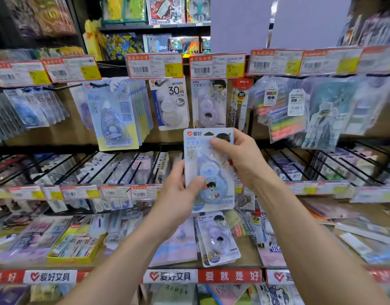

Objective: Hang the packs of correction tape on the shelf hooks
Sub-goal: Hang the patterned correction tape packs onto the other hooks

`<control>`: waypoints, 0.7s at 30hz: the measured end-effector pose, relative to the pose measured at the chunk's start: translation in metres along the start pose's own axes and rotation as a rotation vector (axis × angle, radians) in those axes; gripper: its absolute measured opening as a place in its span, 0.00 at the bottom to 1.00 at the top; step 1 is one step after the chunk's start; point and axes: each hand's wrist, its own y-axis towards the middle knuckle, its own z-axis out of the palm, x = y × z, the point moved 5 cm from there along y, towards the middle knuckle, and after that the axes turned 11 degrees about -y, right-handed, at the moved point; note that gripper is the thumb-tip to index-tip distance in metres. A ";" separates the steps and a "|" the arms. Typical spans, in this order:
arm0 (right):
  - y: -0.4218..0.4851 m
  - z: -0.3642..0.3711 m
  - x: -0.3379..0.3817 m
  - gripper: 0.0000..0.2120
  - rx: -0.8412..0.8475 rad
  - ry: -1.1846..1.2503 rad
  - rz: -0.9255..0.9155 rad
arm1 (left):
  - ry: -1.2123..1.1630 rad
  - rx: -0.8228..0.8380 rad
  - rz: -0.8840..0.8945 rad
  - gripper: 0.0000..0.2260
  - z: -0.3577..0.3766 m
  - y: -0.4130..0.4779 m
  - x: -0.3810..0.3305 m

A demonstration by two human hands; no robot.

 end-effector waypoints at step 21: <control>0.059 -0.002 0.097 0.16 -0.327 -0.195 -0.257 | 1.296 -0.053 0.246 0.24 -0.007 0.007 0.037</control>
